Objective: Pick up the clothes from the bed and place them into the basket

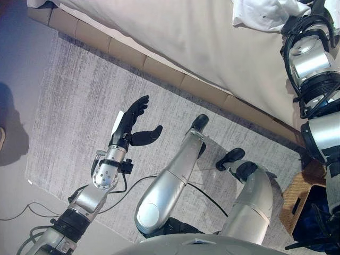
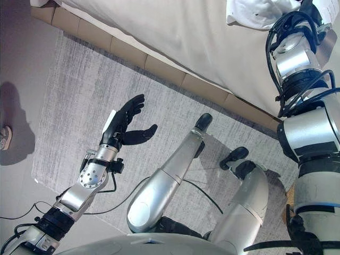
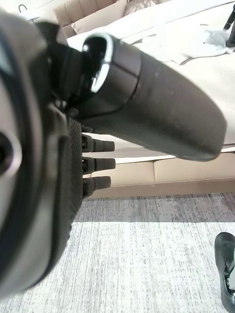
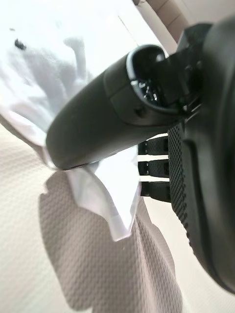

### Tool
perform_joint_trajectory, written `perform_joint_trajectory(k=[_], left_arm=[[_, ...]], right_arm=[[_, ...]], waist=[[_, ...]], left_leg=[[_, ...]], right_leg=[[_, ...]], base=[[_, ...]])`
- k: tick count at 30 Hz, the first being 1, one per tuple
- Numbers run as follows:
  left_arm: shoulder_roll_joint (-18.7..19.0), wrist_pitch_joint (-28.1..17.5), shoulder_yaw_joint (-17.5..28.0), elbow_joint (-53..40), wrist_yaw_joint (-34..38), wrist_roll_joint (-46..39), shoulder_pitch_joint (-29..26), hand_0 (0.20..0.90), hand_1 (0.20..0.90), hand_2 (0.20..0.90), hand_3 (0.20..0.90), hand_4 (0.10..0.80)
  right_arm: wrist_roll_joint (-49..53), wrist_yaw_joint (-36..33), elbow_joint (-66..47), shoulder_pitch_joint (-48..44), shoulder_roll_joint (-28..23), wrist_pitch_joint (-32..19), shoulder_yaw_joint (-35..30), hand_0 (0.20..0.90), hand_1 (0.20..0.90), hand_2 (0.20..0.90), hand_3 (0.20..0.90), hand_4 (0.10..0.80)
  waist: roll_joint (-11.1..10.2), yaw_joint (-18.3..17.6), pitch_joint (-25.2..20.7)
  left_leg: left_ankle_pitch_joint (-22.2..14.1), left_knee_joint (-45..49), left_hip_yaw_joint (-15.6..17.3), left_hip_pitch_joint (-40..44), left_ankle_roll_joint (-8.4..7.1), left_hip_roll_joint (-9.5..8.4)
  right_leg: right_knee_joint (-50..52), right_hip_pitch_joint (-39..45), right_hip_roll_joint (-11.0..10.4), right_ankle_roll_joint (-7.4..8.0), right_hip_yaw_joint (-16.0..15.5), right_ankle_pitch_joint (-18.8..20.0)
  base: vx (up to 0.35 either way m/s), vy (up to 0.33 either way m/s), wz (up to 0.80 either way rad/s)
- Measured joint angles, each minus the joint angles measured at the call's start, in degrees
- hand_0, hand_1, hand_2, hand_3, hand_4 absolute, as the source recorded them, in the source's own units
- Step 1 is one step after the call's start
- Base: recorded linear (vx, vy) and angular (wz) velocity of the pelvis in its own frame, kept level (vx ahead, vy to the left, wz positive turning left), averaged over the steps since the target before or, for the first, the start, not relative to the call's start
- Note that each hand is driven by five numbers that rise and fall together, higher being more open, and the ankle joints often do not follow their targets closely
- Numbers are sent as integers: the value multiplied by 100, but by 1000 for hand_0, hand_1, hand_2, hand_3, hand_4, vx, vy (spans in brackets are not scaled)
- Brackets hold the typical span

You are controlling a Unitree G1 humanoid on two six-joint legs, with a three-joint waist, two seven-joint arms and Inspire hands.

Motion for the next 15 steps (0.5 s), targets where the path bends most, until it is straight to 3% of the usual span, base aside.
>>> perform_joint_trajectory(k=[7, 15], left_arm=[[9, -4, 1, 3, 21, 0, -29, 900, 900, 900, 900, 800], [77, 42, -9, 26, 165, -2, -198, 900, 900, 900, 900, 800]], right_arm=[[231, 112, 95, 200, 114, -106, 10, 300, 300, 300, 200, 100], [345, 395, 96, 594, 311, -317, 6, 300, 300, 300, 200, 100]], waist=[[3, -21, 1], [2, -30, 2]], left_leg=[[28, -152, 55, 554, 22, 96], [96, -822, 174, 1566, 31, 282]], right_leg=[[-265, 571, 55, -22, -18, 21], [-1023, 1532, 227, 141, -14, 154]], base=[[-1, -14, -5], [-8, -22, -11]])
